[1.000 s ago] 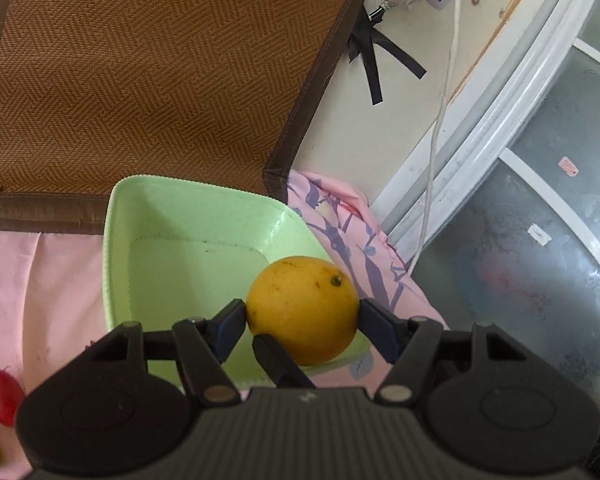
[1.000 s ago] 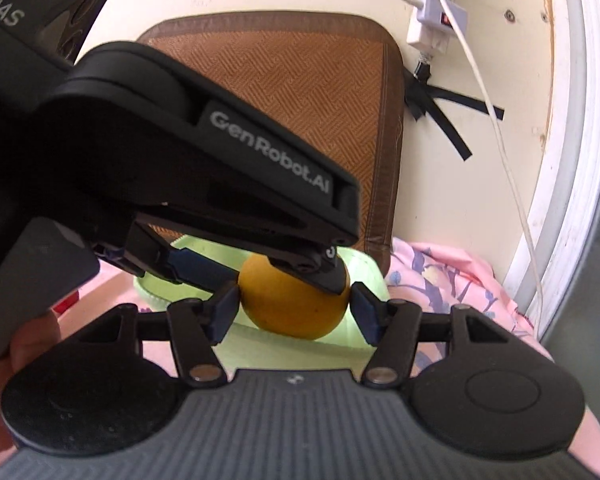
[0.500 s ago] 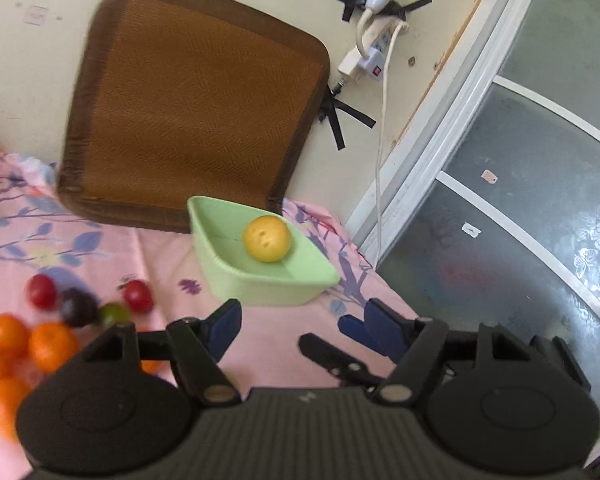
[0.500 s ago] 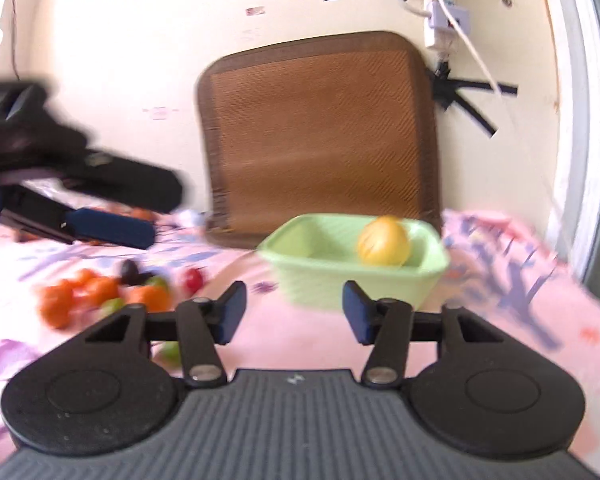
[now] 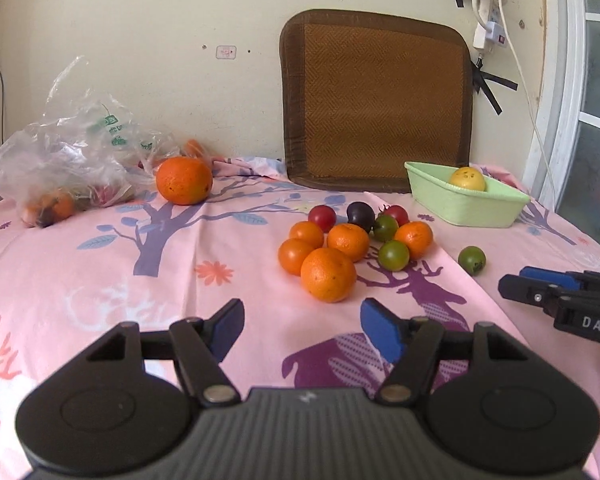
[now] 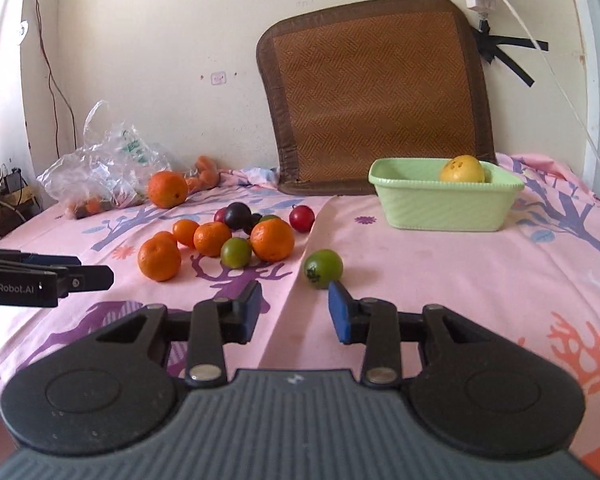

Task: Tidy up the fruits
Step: 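Move both grippers back toward the fruit pile, then grasp the green lime with the right gripper while the left gripper grasps a tangerine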

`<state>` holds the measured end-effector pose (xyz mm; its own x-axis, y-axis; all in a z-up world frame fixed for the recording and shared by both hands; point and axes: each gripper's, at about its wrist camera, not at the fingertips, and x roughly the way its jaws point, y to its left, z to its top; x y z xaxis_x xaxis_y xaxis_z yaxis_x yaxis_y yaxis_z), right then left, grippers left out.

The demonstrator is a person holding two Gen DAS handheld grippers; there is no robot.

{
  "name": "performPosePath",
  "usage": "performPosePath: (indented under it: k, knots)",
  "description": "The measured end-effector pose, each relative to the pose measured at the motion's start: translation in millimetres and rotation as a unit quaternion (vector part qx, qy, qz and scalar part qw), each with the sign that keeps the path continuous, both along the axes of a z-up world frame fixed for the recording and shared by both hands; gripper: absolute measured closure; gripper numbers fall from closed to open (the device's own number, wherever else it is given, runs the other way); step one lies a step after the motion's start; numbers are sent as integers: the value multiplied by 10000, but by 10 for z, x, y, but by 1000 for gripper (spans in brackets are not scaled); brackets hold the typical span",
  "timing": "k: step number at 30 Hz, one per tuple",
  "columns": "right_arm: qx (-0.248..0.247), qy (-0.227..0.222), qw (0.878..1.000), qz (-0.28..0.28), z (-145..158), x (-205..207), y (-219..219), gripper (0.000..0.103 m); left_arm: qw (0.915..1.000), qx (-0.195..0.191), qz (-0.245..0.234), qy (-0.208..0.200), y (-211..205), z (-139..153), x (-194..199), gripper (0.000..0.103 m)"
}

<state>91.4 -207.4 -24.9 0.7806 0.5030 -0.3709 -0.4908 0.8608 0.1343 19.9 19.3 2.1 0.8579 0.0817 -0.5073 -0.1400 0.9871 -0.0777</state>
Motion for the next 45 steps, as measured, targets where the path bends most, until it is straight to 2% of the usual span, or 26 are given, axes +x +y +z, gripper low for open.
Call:
performPosePath:
  k: [5,9,15,35,45]
  knots:
    - [286,298,9984,-391,-28,87,-135,63,9997,166,152,-96,-92,-41,73,37]
    - [427,260,9973,-529,-32,85,-201,62,9998,177,-58,29,-136,-106,140,47]
    - [411,235,9971,-589,-29,66,-205,62,9999,-56,-44,78,-58,-142,154,47]
    - [148,460,9966,-660,-54,140,-145,62,9995,69,-296,-99,-78,-133,137,47]
    - [247,435,9973,-543,-48,126,-164,62,9992,127,-370,85,-100,-144,190,46]
